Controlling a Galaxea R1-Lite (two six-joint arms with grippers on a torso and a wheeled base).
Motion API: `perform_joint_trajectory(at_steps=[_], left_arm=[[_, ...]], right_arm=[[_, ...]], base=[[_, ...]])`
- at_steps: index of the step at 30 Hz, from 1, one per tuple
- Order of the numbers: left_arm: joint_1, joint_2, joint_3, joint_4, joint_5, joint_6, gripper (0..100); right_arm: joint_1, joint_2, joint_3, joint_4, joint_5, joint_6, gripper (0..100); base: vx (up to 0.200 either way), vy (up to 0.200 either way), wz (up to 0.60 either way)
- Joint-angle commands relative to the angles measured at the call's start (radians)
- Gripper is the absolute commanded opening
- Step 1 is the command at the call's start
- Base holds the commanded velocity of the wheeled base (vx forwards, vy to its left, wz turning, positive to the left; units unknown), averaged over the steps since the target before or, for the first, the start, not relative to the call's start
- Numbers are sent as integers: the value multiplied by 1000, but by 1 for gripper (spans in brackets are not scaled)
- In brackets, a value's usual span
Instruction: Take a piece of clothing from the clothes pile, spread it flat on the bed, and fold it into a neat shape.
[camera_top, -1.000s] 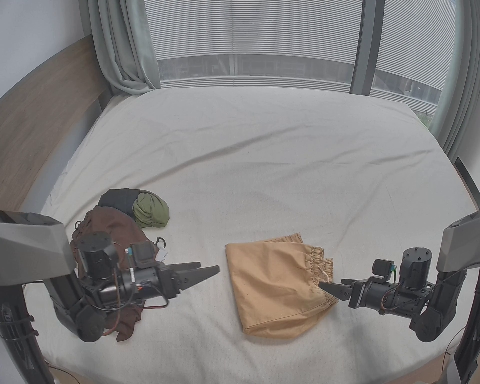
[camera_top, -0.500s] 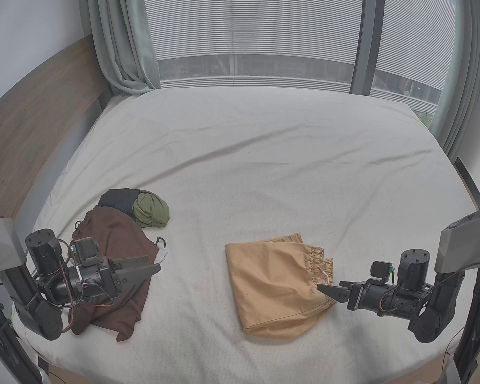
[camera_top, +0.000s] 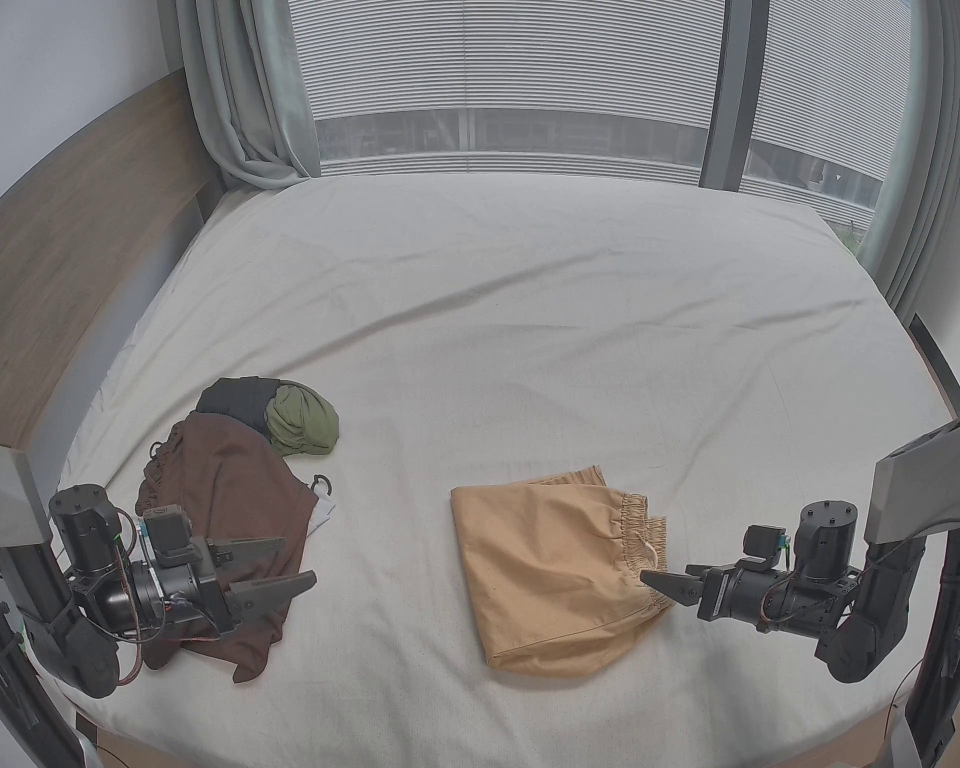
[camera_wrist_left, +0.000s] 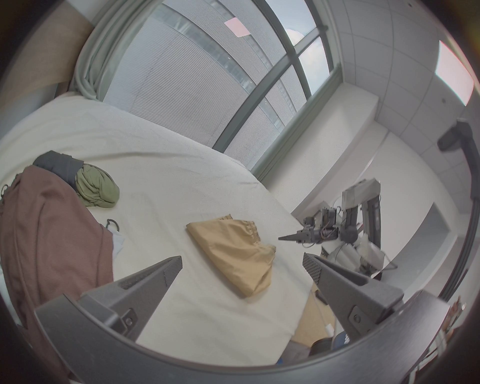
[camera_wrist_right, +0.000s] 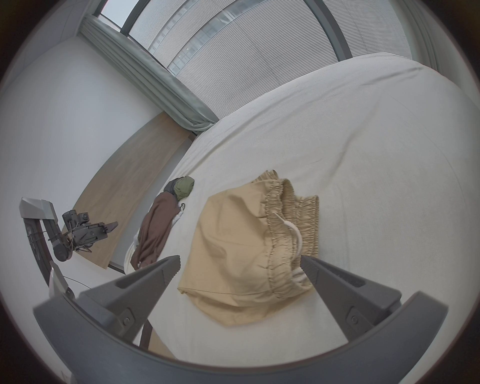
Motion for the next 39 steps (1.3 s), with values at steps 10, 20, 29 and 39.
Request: perform_joint_trajectory(at_steps=[10, 20, 29, 39], left_arm=[[22, 119, 97, -1, -4, 239, 100], [25, 120, 94, -1, -6, 241, 100], [28, 123, 91, -3, -12, 239, 100], [33, 119, 88, -3, -18, 238, 100]], right_arm=[[-37, 165, -22, 0, -14, -29, 100], [-35, 327, -117, -3, -16, 8, 100], [-17, 356, -183, -3, -14, 104, 100], [39, 355, -258, -3, -36, 235, 100]], base=[[0, 0, 0], [0, 0, 0], [0, 0, 0], [0, 0, 0]])
